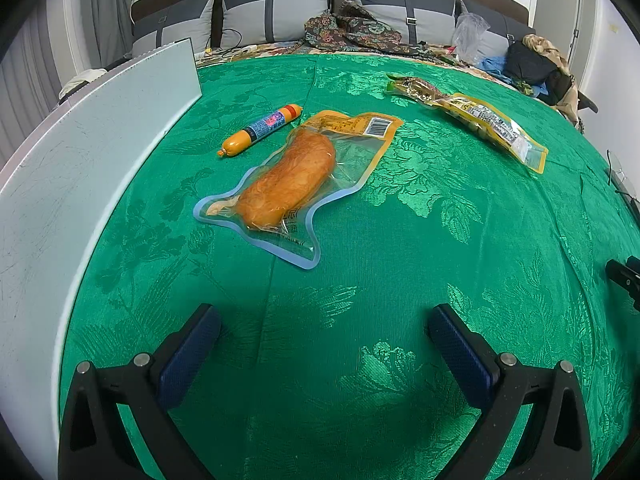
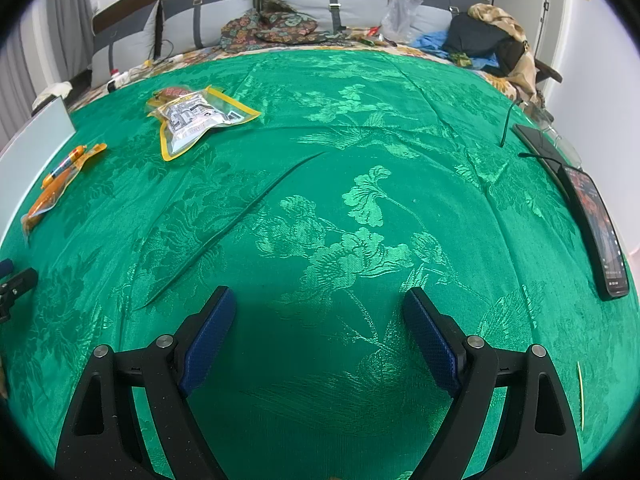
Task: Organize snacks
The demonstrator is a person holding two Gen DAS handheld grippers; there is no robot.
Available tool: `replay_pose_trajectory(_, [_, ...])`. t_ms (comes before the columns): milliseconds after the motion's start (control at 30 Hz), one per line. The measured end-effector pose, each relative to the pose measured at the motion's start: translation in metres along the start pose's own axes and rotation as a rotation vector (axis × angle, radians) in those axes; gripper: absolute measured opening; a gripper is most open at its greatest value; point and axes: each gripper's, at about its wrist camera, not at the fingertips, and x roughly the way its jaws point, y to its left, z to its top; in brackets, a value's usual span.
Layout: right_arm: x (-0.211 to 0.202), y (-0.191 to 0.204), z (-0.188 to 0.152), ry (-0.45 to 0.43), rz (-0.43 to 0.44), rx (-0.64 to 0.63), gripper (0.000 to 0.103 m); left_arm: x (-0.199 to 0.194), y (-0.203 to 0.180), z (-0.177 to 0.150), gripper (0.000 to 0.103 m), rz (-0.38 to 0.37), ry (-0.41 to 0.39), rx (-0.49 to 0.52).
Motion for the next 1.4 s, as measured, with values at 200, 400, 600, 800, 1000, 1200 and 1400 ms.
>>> replay_pose_trajectory(200, [0.0, 0.0, 0.0, 0.0, 0.0, 0.0, 0.089, 0.001, 0.0, 0.0, 0.103, 0.0, 0.0, 0.0])
replay_pose_trajectory(400, [0.0, 0.0, 0.0, 0.0, 0.0, 0.001, 0.089, 0.0, 0.0, 0.0, 0.103, 0.0, 0.0, 0.0])
replay_pose_trajectory(600, [0.0, -0.001, -0.001, 0.0, 0.001, 0.001, 0.089, 0.001, 0.0, 0.0, 0.103, 0.0, 0.0, 0.0])
replay_pose_trajectory(800, [0.0, 0.0, -0.001, 0.0, 0.001, 0.001, 0.089, 0.001, 0.0, 0.0, 0.103, -0.001, 0.0, 0.001])
replay_pose_trajectory(1000, [0.0, -0.001, -0.001, -0.001, 0.001, 0.002, 0.089, 0.0, 0.002, 0.003, 0.103, -0.05, 0.073, 0.068])
replay_pose_trajectory(1200, [-0.001, 0.0, -0.001, -0.001, 0.001, 0.002, 0.089, -0.008, 0.018, 0.047, 0.102, -0.046, 0.067, 0.095])
replay_pose_trajectory(1400, [0.0, 0.0, -0.001, -0.001, 0.002, 0.003, 0.089, 0.044, 0.021, 0.101, 0.102, -0.033, 0.2, 0.156])
